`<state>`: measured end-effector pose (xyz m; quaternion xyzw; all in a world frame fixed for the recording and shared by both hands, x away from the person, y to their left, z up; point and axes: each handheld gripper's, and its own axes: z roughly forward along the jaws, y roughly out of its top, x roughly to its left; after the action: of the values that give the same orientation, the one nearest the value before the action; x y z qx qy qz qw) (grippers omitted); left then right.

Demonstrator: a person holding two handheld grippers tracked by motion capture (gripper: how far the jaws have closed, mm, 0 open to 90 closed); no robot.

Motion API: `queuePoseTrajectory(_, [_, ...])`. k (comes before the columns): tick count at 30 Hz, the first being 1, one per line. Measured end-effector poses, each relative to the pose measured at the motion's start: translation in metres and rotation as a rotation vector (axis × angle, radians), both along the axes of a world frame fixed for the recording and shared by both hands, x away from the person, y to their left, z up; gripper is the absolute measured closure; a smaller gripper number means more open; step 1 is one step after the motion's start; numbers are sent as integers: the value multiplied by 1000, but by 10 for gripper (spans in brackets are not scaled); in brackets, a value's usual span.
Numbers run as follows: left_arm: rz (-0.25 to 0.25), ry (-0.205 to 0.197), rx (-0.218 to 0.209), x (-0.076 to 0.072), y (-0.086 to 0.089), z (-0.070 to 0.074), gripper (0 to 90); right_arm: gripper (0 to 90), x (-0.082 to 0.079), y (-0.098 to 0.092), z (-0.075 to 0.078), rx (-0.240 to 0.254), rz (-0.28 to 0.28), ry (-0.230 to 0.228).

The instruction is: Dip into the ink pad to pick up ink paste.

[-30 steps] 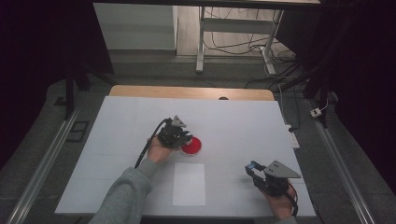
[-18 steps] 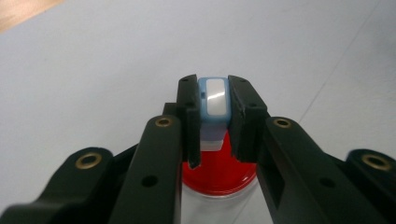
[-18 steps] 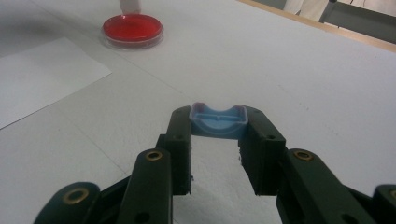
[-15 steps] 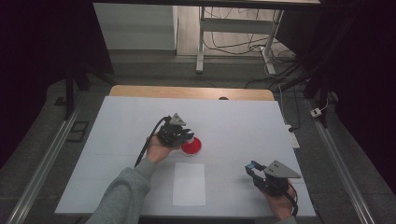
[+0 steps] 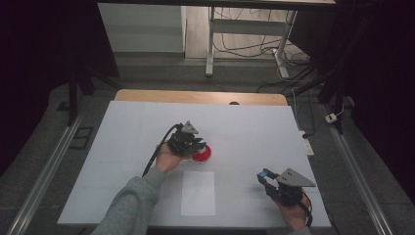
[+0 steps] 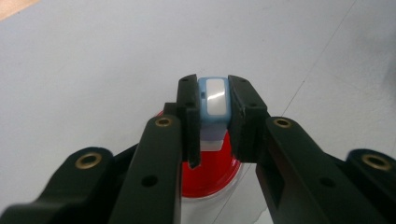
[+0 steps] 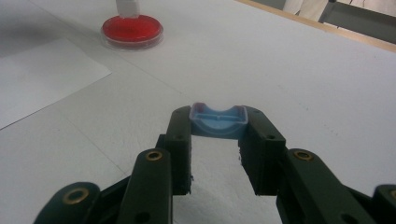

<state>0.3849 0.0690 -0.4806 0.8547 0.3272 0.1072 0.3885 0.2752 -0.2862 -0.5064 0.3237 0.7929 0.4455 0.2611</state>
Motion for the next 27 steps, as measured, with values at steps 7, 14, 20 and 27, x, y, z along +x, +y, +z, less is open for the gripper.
queuePoseTrajectory(7, [-6,10,12,1,-4,-5,759,650,0,0,0,1,1,0])
queuePoseTrajectory(14, [-5,12,25,1,-3,-9,759,650,0,-1,0,-2,-7,0])
queuePoseTrajectory(20, [-8,11,37,1,-4,-12,759,650,0,-1,0,-5,-1,0])
queuePoseTrajectory(27, [-14,8,53,0,-4,-13,760,650,0,0,0,-4,-1,0])
